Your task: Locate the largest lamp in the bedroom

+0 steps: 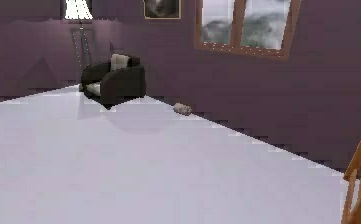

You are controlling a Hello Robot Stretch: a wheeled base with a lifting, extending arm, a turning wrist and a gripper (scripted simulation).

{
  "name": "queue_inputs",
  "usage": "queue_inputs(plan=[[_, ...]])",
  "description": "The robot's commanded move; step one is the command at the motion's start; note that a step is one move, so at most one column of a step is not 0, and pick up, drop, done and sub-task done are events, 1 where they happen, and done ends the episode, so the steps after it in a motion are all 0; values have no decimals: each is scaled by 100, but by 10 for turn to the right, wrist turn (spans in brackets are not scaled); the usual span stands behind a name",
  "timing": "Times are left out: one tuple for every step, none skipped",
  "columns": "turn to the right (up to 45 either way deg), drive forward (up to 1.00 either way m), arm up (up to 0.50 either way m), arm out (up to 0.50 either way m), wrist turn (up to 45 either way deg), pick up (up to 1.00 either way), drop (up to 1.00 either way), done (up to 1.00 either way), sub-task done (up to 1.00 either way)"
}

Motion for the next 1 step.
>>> queue_inputs(plan=[[0, 15, 0, 0, 0, 0, 0, 0, 0]])
